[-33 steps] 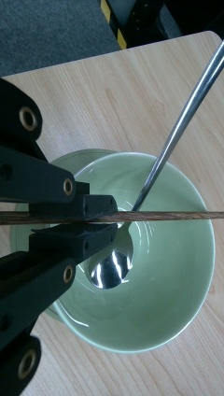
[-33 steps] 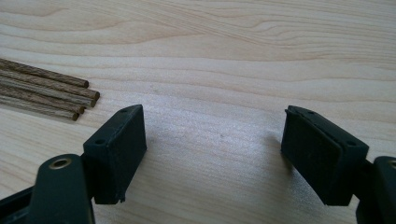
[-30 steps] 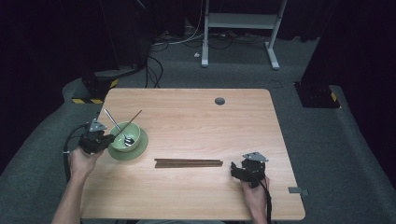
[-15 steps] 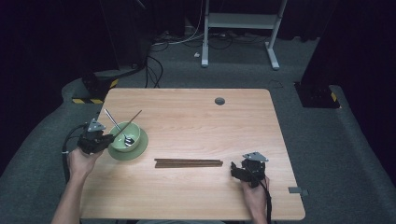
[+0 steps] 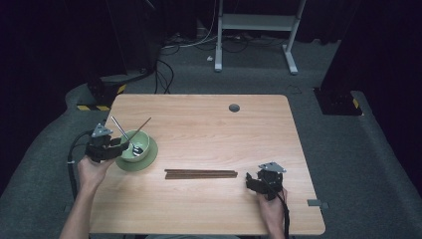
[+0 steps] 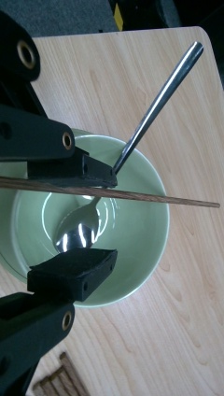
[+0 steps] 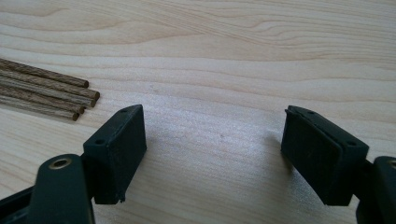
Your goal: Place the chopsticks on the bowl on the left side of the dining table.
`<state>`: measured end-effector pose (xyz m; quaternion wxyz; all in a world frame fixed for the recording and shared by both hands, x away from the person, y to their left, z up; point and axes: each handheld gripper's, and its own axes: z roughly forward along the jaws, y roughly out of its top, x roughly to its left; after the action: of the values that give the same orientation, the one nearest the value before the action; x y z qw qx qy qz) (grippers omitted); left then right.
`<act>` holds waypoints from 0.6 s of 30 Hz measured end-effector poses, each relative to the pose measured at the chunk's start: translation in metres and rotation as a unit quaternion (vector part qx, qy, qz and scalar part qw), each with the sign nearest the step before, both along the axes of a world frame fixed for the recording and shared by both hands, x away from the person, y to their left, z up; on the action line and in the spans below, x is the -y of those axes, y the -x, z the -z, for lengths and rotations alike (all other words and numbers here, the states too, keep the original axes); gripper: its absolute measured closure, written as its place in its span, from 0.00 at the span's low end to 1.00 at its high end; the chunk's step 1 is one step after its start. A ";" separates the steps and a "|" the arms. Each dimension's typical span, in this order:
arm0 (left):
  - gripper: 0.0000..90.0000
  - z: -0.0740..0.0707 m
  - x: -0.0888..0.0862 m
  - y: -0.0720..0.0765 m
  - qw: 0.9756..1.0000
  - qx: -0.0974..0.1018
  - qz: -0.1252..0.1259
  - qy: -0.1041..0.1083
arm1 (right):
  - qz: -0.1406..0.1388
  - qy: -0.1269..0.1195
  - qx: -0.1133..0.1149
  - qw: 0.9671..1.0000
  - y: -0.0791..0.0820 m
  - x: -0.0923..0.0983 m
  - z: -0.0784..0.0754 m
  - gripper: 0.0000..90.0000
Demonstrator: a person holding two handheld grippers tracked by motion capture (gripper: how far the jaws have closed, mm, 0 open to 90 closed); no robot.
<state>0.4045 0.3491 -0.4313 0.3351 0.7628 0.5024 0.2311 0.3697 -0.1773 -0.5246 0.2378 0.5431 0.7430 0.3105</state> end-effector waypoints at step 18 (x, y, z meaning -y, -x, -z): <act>0.53 -0.007 0.029 0.003 1.000 0.025 0.001 0.017 | 0.000 0.000 0.000 1.000 0.000 0.000 0.000 0.24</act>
<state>0.4013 0.3204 -0.4242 0.3609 0.7515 0.4969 0.2408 0.3697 -0.1773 -0.5246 0.2376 0.5434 0.7429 0.3104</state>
